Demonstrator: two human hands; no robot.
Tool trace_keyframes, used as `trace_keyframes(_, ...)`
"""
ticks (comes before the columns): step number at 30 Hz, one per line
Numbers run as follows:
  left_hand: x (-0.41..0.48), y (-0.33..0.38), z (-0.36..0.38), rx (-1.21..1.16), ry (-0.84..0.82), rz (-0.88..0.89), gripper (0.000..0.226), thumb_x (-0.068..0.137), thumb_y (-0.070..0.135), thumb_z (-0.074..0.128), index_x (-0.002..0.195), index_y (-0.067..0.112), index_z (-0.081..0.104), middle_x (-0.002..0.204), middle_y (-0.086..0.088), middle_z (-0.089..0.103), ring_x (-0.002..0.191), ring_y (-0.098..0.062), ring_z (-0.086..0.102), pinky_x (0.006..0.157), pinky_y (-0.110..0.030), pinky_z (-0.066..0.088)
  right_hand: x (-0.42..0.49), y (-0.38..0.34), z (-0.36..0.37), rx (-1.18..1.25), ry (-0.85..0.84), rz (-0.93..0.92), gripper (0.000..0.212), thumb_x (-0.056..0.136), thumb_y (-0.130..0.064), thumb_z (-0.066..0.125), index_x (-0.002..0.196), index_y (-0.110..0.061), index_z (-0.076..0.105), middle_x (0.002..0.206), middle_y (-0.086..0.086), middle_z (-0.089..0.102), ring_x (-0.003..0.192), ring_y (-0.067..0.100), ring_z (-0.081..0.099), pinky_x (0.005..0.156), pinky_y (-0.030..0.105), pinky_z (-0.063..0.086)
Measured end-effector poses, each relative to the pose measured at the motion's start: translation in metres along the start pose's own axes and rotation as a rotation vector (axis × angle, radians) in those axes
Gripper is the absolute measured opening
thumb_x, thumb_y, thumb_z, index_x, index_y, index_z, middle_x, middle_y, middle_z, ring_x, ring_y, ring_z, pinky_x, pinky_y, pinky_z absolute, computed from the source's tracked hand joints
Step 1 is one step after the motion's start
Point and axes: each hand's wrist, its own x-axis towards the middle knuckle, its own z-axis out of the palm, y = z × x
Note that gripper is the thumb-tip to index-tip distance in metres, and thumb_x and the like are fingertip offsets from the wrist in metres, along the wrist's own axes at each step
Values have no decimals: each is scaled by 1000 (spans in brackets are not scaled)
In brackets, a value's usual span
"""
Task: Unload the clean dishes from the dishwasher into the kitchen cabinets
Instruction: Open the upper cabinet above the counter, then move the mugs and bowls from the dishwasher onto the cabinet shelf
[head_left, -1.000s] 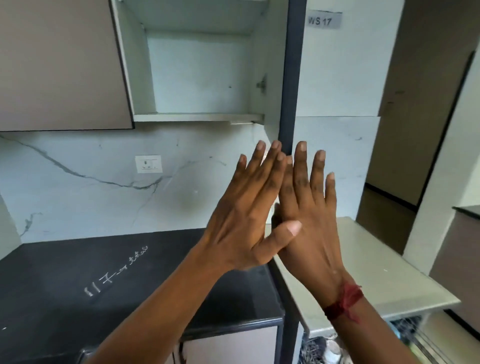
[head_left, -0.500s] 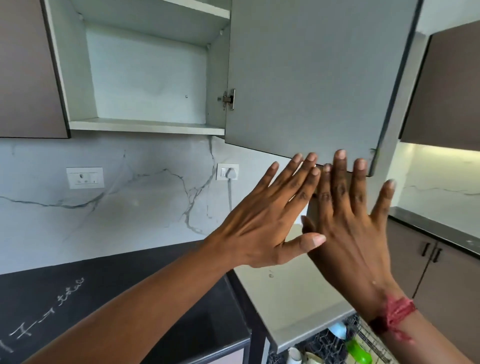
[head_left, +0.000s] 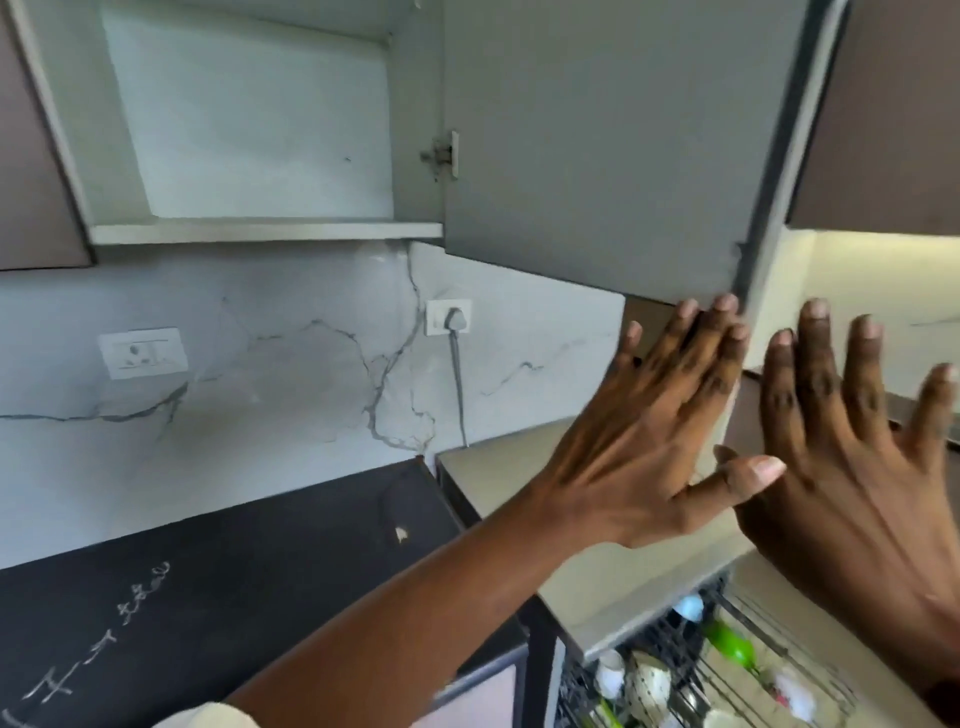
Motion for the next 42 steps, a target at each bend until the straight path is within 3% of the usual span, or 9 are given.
trace_keyframes(6, -9, 23, 46, -40, -38, 59, 84, 96, 57, 31, 154, 2, 3, 163, -16, -4, 151, -29, -7, 120, -54, 4, -43, 37, 10, 4, -153, -2, 81, 91, -36, 43, 154, -1, 5, 162, 16, -7, 149, 32, -11, 113, 69, 5)
trace_keyframes(12, -24, 67, 127, -107, -159, 34, 83, 96, 57, 22, 153, 1, -2, 162, -16, -9, 151, -30, -5, 121, -52, 2, -134, 113, 73, 44, -391, 17, 82, 94, -32, 49, 154, -3, 2, 161, 16, -11, 149, 32, -10, 116, 64, 6)
trace_keyframes(21, -121, 158, 345, -220, -810, -211, 80, 98, 55, 25, 154, 9, -7, 162, -9, -17, 150, -26, -12, 121, -47, -2, -305, 169, 223, 251, -882, 39, 82, 80, -21, 61, 150, 0, 24, 160, 19, 12, 147, 37, 13, 109, 66, 26)
trace_keyframes(25, -167, 163, 444, -263, -1139, -458, 91, 96, 47, 41, 151, 9, -20, 159, -10, -24, 148, -27, -18, 123, -46, 2, -371, 167, 307, 372, -1207, 19, 78, 95, -18, 41, 152, -7, -10, 158, 16, -20, 148, 35, -13, 118, 58, 6)
trace_keyframes(27, -184, 160, 486, -306, -1227, -575, 95, 96, 40, 50, 151, 7, -20, 160, -14, -22, 149, -30, -15, 123, -46, 8, -389, 160, 348, 427, -1296, 1, 74, 97, -15, 38, 153, -9, -10, 158, 13, -21, 148, 33, -14, 119, 54, 6)
trace_keyframes(31, -216, 156, 566, -362, -1230, -700, 101, 91, 40, 62, 153, 6, -10, 162, -16, -7, 150, -31, 3, 120, -41, 23, -412, 145, 428, 454, -1360, 10, 75, 95, -9, 42, 155, -15, -2, 162, 14, -10, 149, 35, -7, 119, 53, 12)
trace_keyframes(37, -259, 158, 629, -283, -1171, -707, 103, 84, 48, 66, 154, 9, 1, 161, -16, 12, 145, -33, 22, 117, -39, 26, -441, 121, 507, 406, -1331, -49, 80, 96, -7, 45, 154, -32, -5, 162, 12, -14, 148, 39, 0, 109, 63, 28)
trace_keyframes(40, -266, 157, 633, -284, -1132, -725, 99, 81, 48, 70, 153, 10, 13, 149, -14, 31, 130, -29, 43, 104, -35, 46, -446, 115, 514, 430, -1301, -41, 71, 96, -17, 51, 154, -30, 11, 158, 16, 10, 139, 43, 25, 96, 56, 48)
trace_keyframes(42, -263, 160, 625, -289, -1069, -745, 95, 82, 52, 67, 151, 10, 17, 145, -12, 34, 125, -26, 47, 97, -31, 51, -445, 117, 508, 448, -1269, 16, 70, 93, -18, 55, 151, -27, 19, 150, 16, 22, 130, 40, 36, 88, 49, 55)
